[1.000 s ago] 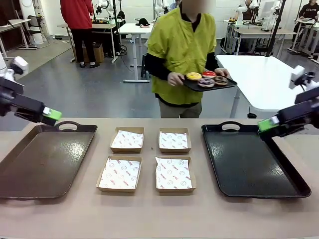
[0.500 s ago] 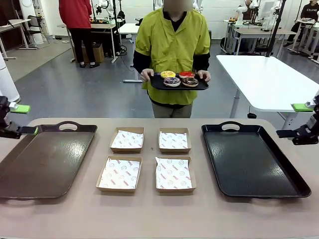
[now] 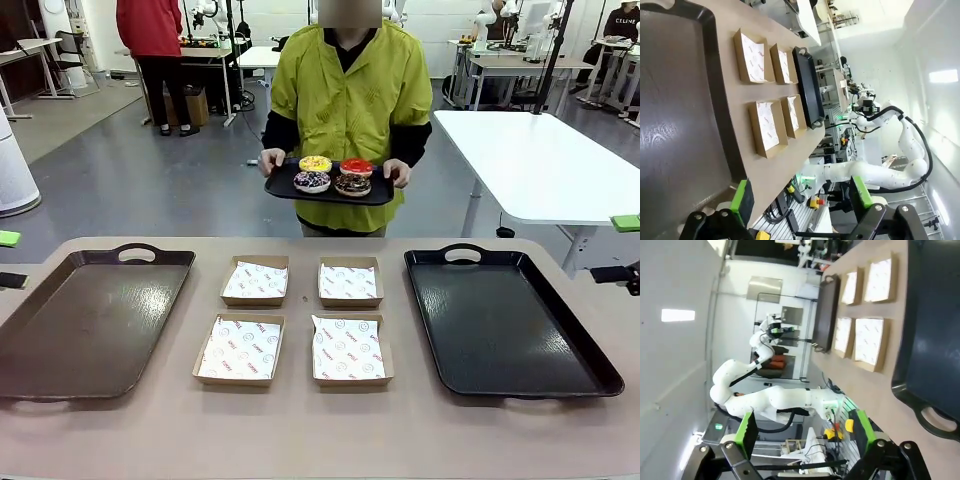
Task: Individually package the donuts and arrange them on the tray.
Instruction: Pick up one Paper togo box.
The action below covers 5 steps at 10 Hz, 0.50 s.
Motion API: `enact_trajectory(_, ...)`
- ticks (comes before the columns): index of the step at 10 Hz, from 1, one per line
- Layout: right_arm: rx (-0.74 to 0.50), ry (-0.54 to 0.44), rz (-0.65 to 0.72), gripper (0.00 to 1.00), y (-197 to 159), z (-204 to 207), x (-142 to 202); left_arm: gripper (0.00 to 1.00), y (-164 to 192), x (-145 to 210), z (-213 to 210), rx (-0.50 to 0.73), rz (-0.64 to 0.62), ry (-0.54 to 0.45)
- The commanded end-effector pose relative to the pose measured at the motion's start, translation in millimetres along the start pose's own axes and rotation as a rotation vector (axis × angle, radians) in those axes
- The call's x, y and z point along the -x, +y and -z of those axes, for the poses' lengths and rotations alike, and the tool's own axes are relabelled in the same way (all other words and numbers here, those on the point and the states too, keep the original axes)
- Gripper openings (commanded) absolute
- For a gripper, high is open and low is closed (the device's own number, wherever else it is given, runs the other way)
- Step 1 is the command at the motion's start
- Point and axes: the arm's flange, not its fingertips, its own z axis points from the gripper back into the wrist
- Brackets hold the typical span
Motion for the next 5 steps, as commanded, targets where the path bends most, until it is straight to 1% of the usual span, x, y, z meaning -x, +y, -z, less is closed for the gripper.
enact_trajectory(1, 0.1, 0.034, -0.003, 1.0, -1.4, -0.1, 3.2, 1.0, -3.0, 0.1, -11.0, 0.006, -0.032, 0.005)
enact_trajectory(5, 0.174, 0.085, 0.055, 1.0, -11.0, -1.3, 5.6, 1.0, -10.7, 3.6, -30.6, 0.015, -0.023, -0.022)
